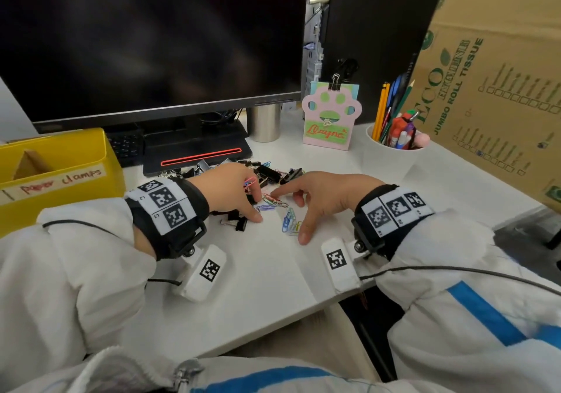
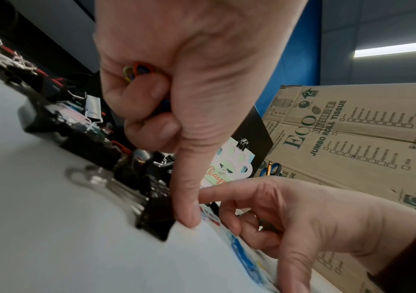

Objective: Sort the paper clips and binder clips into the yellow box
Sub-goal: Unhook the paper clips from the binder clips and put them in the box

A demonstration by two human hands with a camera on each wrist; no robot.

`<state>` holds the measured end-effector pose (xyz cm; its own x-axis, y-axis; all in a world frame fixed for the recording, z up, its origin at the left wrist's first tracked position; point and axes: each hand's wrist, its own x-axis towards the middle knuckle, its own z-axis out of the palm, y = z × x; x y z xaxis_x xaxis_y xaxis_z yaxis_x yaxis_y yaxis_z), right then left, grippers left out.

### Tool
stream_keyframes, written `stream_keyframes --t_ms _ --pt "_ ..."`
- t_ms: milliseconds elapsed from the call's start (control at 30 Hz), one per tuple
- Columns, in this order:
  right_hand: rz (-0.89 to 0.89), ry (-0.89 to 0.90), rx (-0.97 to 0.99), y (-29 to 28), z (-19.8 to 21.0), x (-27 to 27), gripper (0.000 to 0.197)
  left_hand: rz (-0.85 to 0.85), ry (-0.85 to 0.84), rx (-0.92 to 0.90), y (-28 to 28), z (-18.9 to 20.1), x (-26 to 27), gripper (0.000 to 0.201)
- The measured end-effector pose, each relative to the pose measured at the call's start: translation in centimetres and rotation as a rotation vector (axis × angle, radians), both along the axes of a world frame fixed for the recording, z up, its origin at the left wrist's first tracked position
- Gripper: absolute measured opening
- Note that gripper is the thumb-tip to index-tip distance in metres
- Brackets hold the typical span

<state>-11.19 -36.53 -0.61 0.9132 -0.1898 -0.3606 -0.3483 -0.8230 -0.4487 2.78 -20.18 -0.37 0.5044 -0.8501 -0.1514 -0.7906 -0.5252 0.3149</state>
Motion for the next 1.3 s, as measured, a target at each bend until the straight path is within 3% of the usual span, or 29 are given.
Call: stream_keyframes --t_ms 233,400,500,700,933,1100,1300 --pt "-0.106 -0.214 0.248 0.6 -1.9 1.9 0.046 0.092 0.004 -0.013 1.0 0.1 1.2 0.027" --pt "-0.193 -0.322 0.25 1.6 -2.4 2.6 0.021 0.098 0.048 -0.066 1.6 0.6 0.7 0.036" --pt "-0.179 -0.34 0.193 2.3 -2.6 3.1 0.021 0.045 0.04 -0.011 1.7 0.7 0.2 0.047" --pt "-0.167 -0.357 0.08 3.6 -2.8 3.3 0.017 0.057 -0.052 0.027 0.5 0.0 -0.2 0.035" --pt "-0.093 -0.354 -0.114 4.7 -2.5 3.3 0.015 -0.011 -0.173 0.18 -0.1 -0.7 -0.7 0.045" --pt "-0.149 -0.355 0.028 4.3 -2.6 3.4 0.025 -0.034 -0.142 0.154 0.5 -0.6 -0.8 0.052" --pt "-0.274 -0.387 0.327 4.6 0.2 3.3 0.019 0.046 0.177 0.029 3.0 1.0 1.2 0.061"
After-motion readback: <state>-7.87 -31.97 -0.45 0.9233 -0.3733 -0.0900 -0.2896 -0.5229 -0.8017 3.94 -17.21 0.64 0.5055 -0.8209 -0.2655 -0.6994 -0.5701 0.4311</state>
